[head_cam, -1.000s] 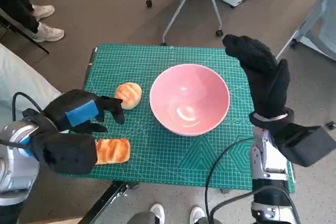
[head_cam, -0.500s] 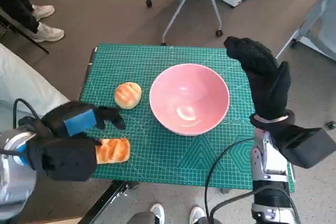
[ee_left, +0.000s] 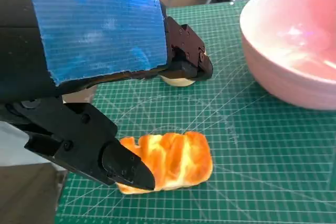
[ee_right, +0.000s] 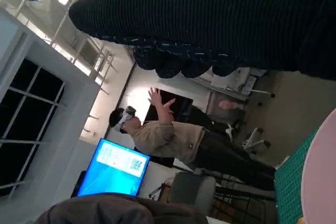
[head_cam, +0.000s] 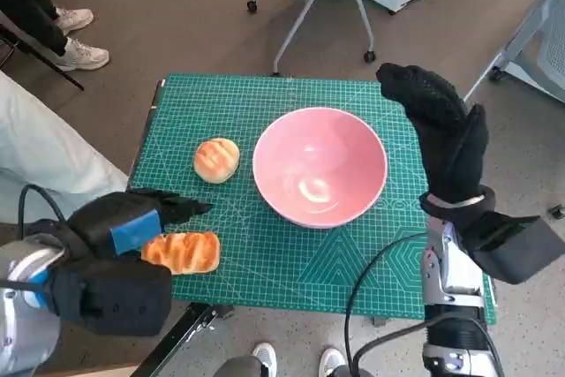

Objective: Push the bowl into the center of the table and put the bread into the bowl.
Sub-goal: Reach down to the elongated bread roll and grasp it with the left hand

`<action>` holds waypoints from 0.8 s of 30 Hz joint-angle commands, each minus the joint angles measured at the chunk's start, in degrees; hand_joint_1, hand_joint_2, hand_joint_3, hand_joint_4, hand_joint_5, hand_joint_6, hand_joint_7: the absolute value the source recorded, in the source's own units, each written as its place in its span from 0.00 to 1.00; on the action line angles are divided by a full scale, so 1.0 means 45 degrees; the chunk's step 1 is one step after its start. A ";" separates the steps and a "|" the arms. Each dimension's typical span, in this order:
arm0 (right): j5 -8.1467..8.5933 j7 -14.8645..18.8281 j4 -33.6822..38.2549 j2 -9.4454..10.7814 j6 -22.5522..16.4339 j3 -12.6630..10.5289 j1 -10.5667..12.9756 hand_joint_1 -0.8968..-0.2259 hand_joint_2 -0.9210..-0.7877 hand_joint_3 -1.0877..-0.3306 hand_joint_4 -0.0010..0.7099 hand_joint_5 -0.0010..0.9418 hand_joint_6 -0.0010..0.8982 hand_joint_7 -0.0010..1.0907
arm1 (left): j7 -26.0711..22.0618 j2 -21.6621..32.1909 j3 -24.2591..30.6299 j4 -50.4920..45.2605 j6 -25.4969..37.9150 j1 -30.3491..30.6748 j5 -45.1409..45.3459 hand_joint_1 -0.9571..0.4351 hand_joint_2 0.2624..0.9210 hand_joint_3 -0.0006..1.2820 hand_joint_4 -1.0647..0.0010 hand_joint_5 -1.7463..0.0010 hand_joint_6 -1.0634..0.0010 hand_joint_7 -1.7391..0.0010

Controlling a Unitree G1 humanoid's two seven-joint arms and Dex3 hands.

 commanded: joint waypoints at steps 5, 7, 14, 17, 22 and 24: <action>0.0109 0.0067 0.0272 0.0070 0.0161 -0.0022 0.0058 0.33 0.00 0.41 0.31 0.00 0.09 0.56 | 0.0290 -0.0144 -0.0440 -0.0012 -0.0132 0.0282 0.0676 0.43 0.63 0.00 0.82 1.00 0.73 1.00; 0.0123 0.0061 0.0233 0.0087 0.0187 -0.0010 0.0068 0.33 0.00 0.41 0.31 0.00 0.09 0.56 | 0.0405 -0.0268 -0.0605 0.0104 -0.0114 0.0276 0.0856 0.43 0.63 0.00 0.82 1.00 0.73 1.00; 0.0181 0.0132 0.0213 0.0052 0.0197 -0.0007 0.0113 0.34 0.00 0.41 0.32 0.00 0.09 0.57 | 0.0905 -0.0809 -0.1247 0.0736 -0.0113 0.0113 0.1546 0.42 0.63 0.00 0.82 1.00 0.73 1.00; 0.0186 0.0134 0.0201 0.0029 0.0203 0.0008 0.0112 0.35 0.00 0.41 0.32 0.00 0.09 0.56 | 0.1129 -0.1069 -0.1496 0.1067 -0.0127 0.0048 0.1861 0.43 0.63 0.00 0.82 1.00 0.73 1.00; 0.0259 0.0197 0.0155 0.0004 0.0248 0.0005 0.0134 0.35 0.00 0.41 0.32 0.00 0.10 0.56 | 0.1573 -0.1561 -0.1952 0.1817 -0.0137 -0.0071 0.2426 0.47 0.63 0.00 0.82 1.00 0.72 1.00; 0.0263 0.0212 0.0136 -0.0018 0.0245 -0.0005 0.0157 0.35 0.00 0.41 0.32 0.00 0.10 0.56 | 0.1793 -0.1765 -0.2143 0.2173 -0.0147 -0.0091 0.2631 0.49 0.64 0.00 0.81 1.00 0.71 1.00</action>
